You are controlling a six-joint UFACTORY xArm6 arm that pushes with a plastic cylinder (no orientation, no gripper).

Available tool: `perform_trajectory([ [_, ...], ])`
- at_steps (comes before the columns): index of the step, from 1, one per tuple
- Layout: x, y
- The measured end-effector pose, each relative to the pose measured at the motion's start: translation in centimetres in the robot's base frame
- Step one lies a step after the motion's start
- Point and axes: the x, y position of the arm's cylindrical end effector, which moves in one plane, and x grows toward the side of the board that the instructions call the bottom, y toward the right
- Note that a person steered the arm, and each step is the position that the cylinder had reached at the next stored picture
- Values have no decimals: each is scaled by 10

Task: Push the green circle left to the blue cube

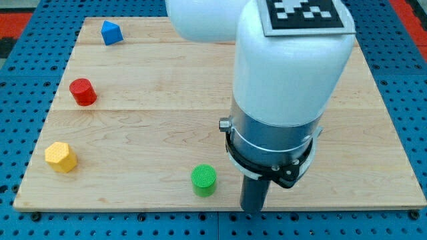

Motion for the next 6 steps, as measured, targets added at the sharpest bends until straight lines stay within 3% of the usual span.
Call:
perform_trajectory([
  [3,-18,-64],
  [4,-9,-118],
  [6,-54,-120],
])
